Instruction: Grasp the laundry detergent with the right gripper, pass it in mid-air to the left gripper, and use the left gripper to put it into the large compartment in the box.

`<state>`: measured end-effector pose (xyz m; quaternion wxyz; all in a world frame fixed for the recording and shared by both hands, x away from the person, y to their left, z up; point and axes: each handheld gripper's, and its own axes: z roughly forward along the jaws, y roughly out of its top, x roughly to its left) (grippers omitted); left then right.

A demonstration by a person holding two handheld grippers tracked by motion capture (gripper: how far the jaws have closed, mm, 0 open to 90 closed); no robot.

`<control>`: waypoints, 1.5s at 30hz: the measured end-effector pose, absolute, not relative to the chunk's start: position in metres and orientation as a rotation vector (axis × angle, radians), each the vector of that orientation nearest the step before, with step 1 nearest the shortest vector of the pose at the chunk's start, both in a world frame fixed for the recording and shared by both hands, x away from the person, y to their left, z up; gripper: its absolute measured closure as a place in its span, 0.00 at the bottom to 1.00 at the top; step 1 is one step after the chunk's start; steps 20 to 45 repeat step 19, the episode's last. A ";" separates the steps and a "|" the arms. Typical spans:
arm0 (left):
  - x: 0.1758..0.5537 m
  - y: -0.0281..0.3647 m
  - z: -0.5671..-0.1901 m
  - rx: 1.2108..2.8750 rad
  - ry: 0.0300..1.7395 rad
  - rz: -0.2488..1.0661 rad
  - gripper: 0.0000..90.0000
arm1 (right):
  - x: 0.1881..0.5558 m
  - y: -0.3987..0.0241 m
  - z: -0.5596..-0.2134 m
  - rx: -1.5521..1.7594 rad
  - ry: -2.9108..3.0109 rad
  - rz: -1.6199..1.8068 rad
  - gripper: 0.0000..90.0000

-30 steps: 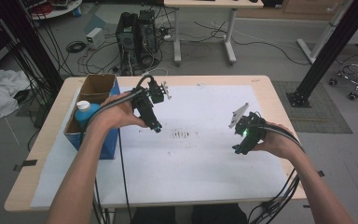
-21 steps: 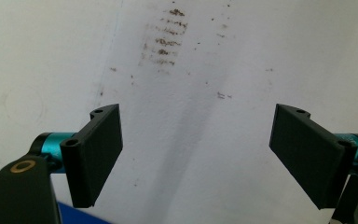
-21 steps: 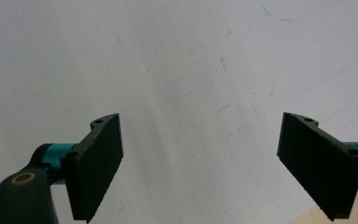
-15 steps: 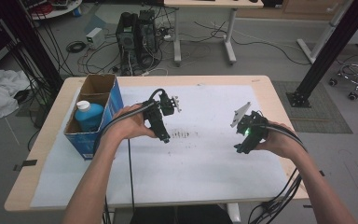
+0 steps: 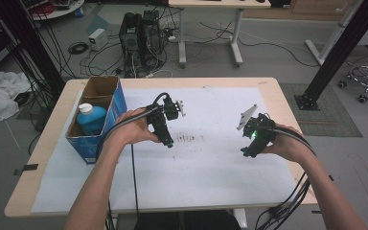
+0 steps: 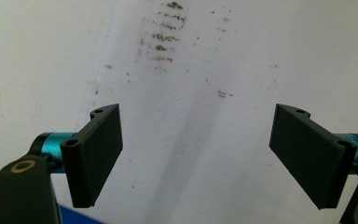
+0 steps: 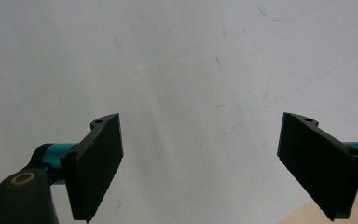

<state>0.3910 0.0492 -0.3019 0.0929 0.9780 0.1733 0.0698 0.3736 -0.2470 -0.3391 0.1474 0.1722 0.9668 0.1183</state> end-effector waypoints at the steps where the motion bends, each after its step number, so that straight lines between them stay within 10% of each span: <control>1: 0.391 0.049 -0.302 2.902 0.514 0.208 0.19 | 0.374 -0.247 -0.339 0.494 2.780 0.341 0.15; 45: 0.389 0.052 -0.309 2.881 0.522 0.195 0.19 | 0.373 -0.245 -0.339 0.497 2.774 0.352 0.15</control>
